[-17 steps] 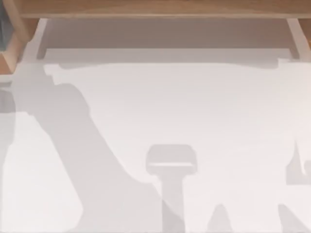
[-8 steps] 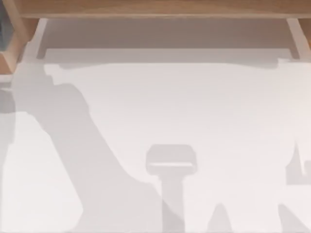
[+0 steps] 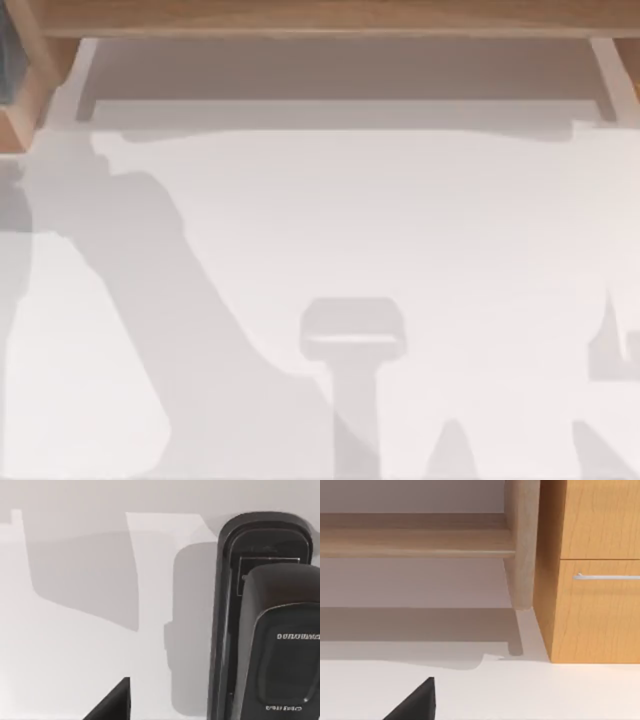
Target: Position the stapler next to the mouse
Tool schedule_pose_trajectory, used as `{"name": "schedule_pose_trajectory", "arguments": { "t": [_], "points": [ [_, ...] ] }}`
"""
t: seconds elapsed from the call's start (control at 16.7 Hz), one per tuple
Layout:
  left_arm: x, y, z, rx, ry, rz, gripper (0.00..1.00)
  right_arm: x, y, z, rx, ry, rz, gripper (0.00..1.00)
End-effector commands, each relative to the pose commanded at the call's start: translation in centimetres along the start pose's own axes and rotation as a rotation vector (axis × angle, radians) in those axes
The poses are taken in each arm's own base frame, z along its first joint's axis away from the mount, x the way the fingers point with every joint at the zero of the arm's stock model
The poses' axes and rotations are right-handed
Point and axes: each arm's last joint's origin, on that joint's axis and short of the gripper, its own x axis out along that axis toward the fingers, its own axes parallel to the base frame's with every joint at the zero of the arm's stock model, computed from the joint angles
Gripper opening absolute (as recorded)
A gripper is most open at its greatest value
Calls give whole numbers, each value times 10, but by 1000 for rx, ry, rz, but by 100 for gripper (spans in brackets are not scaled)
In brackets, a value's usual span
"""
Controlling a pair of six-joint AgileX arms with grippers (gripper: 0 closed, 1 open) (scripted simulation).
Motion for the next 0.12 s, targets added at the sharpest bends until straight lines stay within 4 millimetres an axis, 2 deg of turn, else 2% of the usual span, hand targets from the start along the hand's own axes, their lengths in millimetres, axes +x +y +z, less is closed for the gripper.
{"name": "schedule_pose_trajectory", "arguments": {
  "t": [0.12],
  "points": [
    [0,0,0,0,0,0,100,0,0,0,0,0,0,100]
  ]
}}
